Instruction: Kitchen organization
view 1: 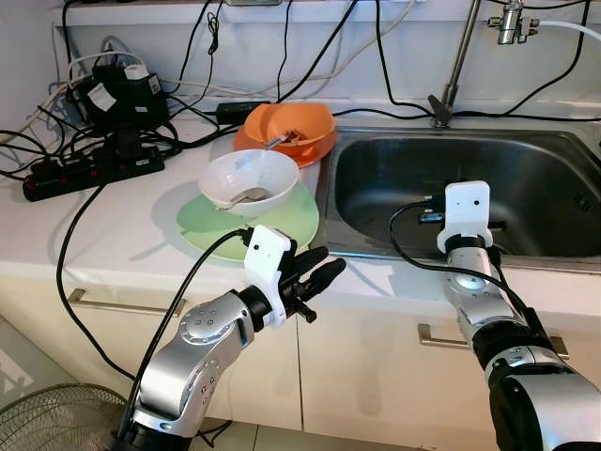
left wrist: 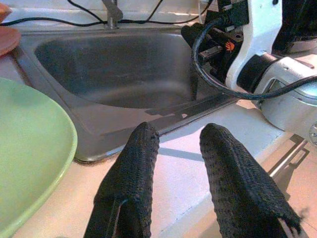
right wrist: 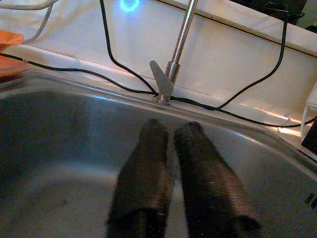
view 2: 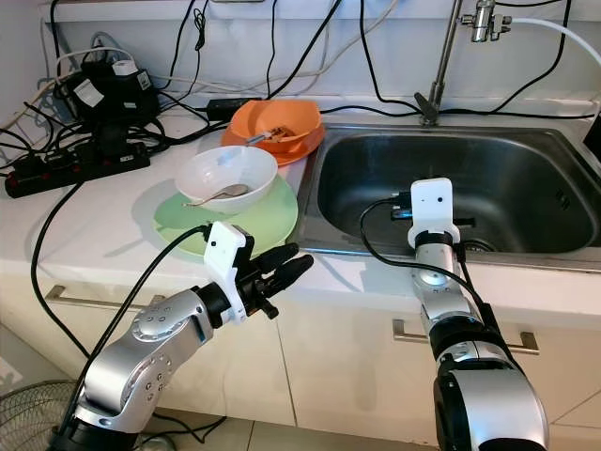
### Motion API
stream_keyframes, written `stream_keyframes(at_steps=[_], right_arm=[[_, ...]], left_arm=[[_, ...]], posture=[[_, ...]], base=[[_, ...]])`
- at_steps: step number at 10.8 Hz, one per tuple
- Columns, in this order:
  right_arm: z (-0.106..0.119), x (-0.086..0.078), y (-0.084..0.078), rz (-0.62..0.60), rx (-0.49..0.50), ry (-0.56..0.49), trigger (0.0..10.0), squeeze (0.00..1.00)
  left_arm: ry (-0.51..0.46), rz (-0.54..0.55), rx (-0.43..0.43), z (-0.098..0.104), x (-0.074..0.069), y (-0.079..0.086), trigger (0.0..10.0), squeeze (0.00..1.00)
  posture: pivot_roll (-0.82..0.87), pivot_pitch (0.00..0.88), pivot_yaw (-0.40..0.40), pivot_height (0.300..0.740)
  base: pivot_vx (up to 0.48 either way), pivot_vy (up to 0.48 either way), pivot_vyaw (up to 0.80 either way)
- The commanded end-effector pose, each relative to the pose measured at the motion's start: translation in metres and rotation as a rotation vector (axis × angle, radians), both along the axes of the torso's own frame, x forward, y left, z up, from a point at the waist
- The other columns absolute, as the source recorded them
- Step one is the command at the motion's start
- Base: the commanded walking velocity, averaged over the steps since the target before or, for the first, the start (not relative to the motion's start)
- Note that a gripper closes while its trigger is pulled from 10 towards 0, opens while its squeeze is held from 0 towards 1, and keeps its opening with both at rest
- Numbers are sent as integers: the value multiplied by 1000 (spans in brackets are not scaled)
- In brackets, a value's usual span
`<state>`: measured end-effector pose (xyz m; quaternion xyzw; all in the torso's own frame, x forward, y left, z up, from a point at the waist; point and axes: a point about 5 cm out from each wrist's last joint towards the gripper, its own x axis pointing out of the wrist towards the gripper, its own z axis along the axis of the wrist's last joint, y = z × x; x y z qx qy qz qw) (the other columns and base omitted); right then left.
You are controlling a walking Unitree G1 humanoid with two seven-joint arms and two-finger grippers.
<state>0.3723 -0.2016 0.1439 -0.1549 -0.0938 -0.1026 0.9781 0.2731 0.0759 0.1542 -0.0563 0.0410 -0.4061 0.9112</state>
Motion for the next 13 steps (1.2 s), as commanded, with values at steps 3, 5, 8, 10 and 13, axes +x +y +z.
stream_keyframes(at_steps=[3,5,8,10,13], right_arm=[[8,4,5,15,2,-25,10000,0],[14,5,8,29,-13,-57,10000,0],[47,10,10,51,4,-200,10000,0],[66,10,14,82,4,-283,10000,0],[83,-7,31,245,-6,-373,10000,0]], left_arm=[[-18,-2,7,4,1,-2,10000,0],[-20,-2,6,4,1,-2,10000,0],[-38,23,-4,7,4,-2,10000,0],[-38,22,-7,7,4,-3,10000,0],[-54,65,-16,7,7,-3,10000,0]], posture=[[106,8,81,740],[102,8,81,740],[89,15,83,740],[83,17,82,740],[69,23,72,740]], base=[[0,0,0],[0,0,0],[0,0,0],[0,0,0],[0,0,0]])
